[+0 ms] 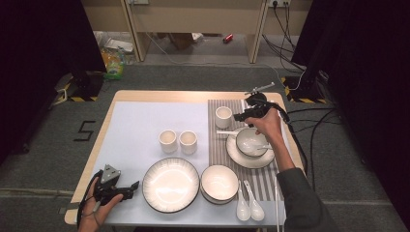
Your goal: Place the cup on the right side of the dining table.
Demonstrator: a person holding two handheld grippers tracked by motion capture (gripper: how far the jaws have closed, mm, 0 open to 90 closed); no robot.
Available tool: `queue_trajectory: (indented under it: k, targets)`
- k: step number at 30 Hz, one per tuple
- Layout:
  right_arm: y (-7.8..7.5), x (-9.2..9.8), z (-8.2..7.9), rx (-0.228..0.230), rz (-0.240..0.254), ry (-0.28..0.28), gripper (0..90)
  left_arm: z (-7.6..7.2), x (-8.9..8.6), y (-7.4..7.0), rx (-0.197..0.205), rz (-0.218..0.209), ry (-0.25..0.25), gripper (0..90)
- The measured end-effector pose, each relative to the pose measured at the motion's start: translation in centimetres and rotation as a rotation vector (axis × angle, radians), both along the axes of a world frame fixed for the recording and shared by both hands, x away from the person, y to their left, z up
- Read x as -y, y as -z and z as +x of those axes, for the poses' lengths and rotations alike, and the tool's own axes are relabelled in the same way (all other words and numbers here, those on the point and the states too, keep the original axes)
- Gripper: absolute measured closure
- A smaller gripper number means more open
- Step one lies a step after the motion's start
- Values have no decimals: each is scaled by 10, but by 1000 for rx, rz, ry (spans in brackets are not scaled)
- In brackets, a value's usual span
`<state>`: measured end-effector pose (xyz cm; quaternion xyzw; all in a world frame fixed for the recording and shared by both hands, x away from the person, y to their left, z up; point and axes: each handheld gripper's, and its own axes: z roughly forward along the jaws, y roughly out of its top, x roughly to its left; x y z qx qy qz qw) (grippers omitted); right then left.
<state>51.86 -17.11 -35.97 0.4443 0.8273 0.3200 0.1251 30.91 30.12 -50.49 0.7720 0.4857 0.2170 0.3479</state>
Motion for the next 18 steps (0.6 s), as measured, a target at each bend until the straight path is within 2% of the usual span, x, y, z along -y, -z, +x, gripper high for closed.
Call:
queue_trajectory:
  k: [9, 18]
  targets:
    - [-1, 7, -22, 26, 9, -6, 419, 0, 0, 0, 0, 1, 0, 143]
    - [0, 9, -36, 46, 2, -12, 409, 0, 0, 0, 2, 1, -1, 143]
